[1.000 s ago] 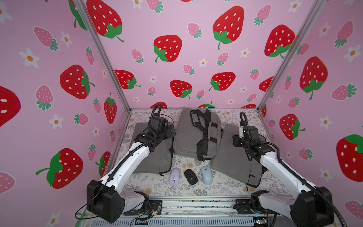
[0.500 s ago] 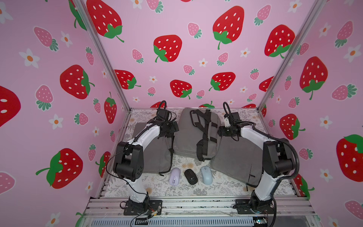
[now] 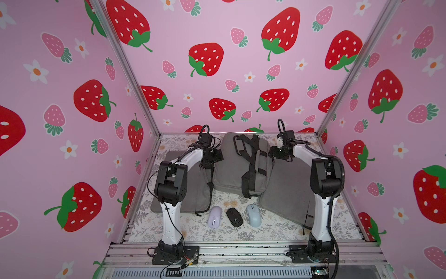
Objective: Put the mouse into the laptop bag
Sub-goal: Pick up the zippered laptop bag from the center of the board, then place the zippered laptop bag in the zippered laptop bag.
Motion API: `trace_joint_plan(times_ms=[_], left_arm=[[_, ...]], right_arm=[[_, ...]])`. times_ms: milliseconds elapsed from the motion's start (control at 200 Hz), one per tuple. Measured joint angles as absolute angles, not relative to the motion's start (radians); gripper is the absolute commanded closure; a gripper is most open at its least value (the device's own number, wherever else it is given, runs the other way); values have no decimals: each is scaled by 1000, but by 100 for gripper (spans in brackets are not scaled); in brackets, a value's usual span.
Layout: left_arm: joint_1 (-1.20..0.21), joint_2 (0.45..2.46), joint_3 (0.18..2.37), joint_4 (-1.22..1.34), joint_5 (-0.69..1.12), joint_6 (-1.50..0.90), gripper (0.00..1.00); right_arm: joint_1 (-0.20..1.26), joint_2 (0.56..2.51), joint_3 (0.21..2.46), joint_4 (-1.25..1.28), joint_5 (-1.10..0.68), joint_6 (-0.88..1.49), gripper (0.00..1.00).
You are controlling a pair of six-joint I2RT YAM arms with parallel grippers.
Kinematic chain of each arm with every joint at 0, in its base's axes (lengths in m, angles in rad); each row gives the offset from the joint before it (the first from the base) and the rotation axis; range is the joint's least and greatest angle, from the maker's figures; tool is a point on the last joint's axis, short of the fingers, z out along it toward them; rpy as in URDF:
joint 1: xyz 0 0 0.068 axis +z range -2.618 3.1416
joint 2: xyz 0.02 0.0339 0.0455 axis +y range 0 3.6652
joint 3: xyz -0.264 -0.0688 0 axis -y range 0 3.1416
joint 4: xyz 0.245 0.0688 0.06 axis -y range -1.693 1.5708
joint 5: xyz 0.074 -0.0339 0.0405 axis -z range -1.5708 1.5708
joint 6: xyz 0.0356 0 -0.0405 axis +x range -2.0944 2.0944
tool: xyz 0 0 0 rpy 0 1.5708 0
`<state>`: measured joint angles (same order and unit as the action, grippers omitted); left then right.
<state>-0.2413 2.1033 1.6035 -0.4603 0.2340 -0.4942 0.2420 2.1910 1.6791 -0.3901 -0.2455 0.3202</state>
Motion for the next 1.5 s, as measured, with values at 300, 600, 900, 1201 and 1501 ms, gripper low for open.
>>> trace_joint_plan(times_ms=[300,600,900,1201,1501], left_arm=[[-285,2148,1679,-469,254,-489,65],[-305,2166,1818,-610,208,-464,100],[-300,2046,1902,-756,124,-446,100],[-53,1628,1588,-768,125,-505,100],[170,1481,1327,-834,33,-552,100]], right_arm=[[241,2293,1768,-398,-340,335,69],[249,2284,1767,-381,-379,329,100],[314,2132,1726,-386,-354,290,100],[525,2074,1755,-343,-426,288,100],[698,2242,1925,-368,-450,288,100]])
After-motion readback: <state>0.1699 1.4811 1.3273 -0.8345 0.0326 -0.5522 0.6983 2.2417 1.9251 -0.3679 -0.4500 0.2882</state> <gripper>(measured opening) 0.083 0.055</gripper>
